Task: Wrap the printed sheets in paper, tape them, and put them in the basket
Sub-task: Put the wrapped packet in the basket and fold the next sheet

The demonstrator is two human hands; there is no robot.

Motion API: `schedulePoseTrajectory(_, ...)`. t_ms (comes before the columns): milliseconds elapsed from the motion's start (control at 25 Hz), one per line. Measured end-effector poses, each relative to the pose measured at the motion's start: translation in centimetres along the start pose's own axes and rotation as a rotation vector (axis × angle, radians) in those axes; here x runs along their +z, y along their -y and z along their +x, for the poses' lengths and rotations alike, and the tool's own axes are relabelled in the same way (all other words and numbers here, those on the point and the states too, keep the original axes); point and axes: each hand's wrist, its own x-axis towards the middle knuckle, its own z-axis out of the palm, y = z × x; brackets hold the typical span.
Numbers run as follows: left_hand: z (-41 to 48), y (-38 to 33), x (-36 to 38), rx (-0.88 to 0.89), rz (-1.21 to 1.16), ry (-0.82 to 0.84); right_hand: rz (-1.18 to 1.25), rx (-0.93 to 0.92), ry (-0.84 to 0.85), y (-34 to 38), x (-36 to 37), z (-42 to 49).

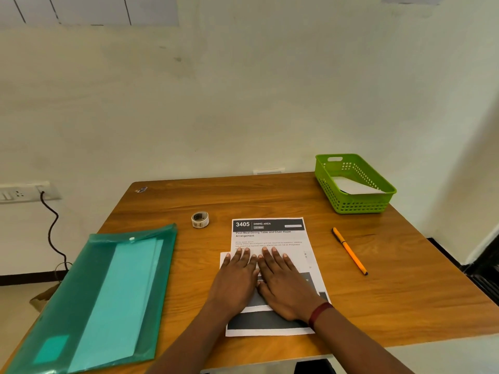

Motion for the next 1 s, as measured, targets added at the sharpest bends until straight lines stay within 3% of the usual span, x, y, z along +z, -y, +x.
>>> schedulePoseTrajectory(280,-0.3,1.0,0.7,-0.150,-0.062,0.006,0.012,0.111,0.008,-1.2,0.2,-0.3)
schedulePoseTrajectory(1000,-0.2,1.9,-0.5,-0.234,-0.412,-0.177,0.068,0.191,0.050,-4.7,-3.8,1.5)
